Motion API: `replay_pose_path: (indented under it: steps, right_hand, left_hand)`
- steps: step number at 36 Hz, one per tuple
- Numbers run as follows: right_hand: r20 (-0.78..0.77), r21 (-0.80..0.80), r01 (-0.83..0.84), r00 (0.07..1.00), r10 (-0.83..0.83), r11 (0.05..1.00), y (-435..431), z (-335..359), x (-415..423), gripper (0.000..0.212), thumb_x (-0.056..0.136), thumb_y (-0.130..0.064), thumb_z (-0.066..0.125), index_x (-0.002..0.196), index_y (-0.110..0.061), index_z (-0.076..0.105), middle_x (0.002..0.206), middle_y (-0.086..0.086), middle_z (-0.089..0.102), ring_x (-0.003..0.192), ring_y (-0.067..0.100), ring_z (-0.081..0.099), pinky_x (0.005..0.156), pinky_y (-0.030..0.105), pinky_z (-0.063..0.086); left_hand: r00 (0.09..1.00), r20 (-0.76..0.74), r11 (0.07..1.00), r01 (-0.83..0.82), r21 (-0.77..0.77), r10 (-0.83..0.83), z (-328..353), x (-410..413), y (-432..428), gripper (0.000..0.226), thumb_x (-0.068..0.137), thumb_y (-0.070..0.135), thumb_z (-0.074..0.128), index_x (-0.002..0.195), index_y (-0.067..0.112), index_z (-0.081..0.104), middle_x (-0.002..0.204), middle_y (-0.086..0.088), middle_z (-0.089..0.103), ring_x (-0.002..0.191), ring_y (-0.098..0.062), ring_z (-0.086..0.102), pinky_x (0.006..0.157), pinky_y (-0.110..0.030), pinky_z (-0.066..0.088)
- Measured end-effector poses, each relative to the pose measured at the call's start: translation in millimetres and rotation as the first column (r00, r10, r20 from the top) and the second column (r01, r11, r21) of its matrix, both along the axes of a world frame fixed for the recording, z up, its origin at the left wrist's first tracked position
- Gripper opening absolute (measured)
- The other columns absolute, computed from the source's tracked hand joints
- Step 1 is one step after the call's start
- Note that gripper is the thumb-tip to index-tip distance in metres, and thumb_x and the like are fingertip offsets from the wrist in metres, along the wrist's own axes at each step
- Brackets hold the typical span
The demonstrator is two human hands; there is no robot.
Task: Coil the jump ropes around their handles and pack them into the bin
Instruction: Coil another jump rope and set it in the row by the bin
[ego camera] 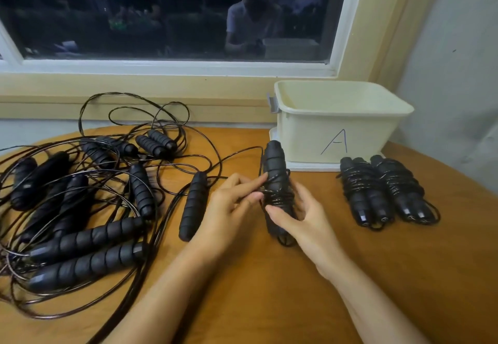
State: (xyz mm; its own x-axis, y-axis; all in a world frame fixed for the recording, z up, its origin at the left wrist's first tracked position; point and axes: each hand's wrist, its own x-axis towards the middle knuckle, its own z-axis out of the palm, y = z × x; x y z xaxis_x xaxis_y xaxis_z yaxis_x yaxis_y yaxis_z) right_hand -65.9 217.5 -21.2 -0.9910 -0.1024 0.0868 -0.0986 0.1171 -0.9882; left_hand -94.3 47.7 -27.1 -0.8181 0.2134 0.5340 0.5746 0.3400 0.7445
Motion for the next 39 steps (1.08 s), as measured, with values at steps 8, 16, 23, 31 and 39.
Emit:
replay_pose_path:
  steps: [8,16,23,31,39]
  right_hand:
    - [0.117,-0.254,-0.031,0.991,0.063,0.967,-6,4,11,0.055,0.075,-0.040,0.069,0.125,-0.022,0.056,0.108,0.004,0.074,0.097,0.019,0.070,0.072,0.026,0.054]
    - [0.085,-0.345,-0.051,0.993,0.086,0.937,-11,-2,10,0.055,0.076,-0.044,0.073,0.123,-0.019,0.059,0.115,0.008,0.070,0.110,0.036,0.064,0.089,0.050,0.046]
    - [0.027,-0.370,-0.117,0.990,0.136,0.922,-10,0,11,0.043,0.089,-0.032,0.063,0.130,-0.018,0.060,0.122,0.010,0.068,0.117,0.034,0.062,0.092,0.045,0.051]
    - [0.000,-0.340,-0.141,0.989,0.150,0.930,-15,-3,13,0.043,0.095,-0.027,0.059,0.137,-0.017,0.055,0.128,0.008,0.066,0.124,0.034,0.058,0.104,0.057,0.042]
    - [0.027,-0.429,-0.100,0.992,0.123,0.898,-10,-3,10,0.053,0.085,-0.024,0.061,0.137,-0.019,0.049,0.123,0.006,0.068,0.112,0.022,0.067,0.085,0.033,0.057]
  left_hand:
    - [0.949,-0.309,0.990,-0.105,-0.098,0.070,4,5,-5,0.046,0.101,0.024,0.045,0.140,0.000,0.046,0.086,-0.011,0.050,0.085,0.001,0.045,0.081,-0.008,0.036]
    - [0.861,-0.406,0.937,-0.349,-0.035,0.306,-5,6,-1,0.040,0.092,0.009,0.057,0.131,-0.001,0.057,0.090,0.000,0.044,0.087,0.009,0.041,0.082,-0.002,0.033]
    - [0.921,-0.257,0.944,-0.322,-0.074,0.294,-4,9,5,0.045,0.101,0.024,0.043,0.145,0.014,0.045,0.135,-0.009,0.048,0.116,-0.003,0.043,0.101,-0.004,0.028]
    - [0.945,0.031,0.934,-0.326,0.144,0.325,0,15,10,0.046,0.102,0.011,0.049,0.147,0.010,0.039,0.134,0.014,0.047,0.117,0.027,0.040,0.101,-0.003,0.034]
    - [0.934,0.357,0.938,-0.137,0.320,0.014,7,18,5,0.036,0.105,0.019,0.042,0.139,0.018,0.050,0.121,0.000,0.069,0.114,-0.011,0.065,0.091,-0.027,0.054]
